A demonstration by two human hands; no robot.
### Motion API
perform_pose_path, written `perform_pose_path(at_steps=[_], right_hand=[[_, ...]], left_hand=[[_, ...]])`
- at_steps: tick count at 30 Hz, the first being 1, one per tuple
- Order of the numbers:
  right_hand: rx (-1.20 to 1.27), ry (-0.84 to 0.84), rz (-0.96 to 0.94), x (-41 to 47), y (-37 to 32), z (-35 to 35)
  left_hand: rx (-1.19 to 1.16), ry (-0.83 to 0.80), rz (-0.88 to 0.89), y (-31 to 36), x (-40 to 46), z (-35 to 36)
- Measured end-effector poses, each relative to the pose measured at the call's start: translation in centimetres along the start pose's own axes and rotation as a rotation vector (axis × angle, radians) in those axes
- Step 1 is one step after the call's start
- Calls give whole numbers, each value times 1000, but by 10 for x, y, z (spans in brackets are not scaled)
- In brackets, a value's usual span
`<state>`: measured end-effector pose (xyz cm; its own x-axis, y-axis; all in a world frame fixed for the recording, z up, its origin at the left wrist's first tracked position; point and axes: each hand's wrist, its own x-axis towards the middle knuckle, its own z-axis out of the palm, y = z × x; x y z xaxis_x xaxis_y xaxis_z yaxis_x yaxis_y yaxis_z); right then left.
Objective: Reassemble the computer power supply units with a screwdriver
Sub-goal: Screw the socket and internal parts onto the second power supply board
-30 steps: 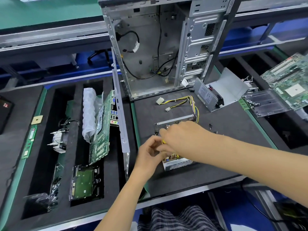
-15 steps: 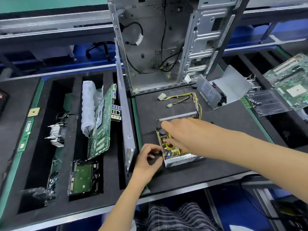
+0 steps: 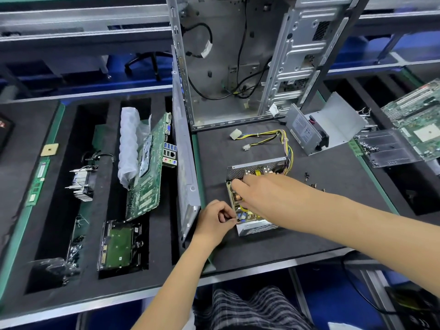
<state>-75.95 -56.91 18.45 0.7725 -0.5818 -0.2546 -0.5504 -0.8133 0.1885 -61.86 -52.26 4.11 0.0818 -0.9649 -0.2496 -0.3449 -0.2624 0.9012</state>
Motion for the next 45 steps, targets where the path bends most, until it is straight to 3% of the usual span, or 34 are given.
perform_pose_path(at_steps=[15, 18, 21, 23, 26, 30, 36, 41, 45], right_hand=[[23, -30, -39, 5, -7, -4], [-209, -59, -80, 3, -17, -18], [-344, -51, 49, 9, -19, -29], [-220, -107, 53, 13, -17, -22], [-196, -39, 16, 17, -15, -18], [-82, -21, -84, 13, -8, -20], [-185, -15, -183, 11, -5, -27], [-218, 12, -123, 21, -11, -34], [-170, -53, -84, 18, -12, -30]], left_hand=[[20, -38, -69, 11, 1, -2], [24, -23, -79, 15, 1, -2], [-20, -20, 13, 16, -5, -4], [-84, -10, 132, 15, -10, -8], [-217, 5, 255, 28, -18, -9], [-278, -4, 211, 36, -15, -12], [-257, -141, 204, 33, -20, -19], [-364, 3, 272, 45, -11, -18], [-309, -11, 298, 46, -13, -16]])
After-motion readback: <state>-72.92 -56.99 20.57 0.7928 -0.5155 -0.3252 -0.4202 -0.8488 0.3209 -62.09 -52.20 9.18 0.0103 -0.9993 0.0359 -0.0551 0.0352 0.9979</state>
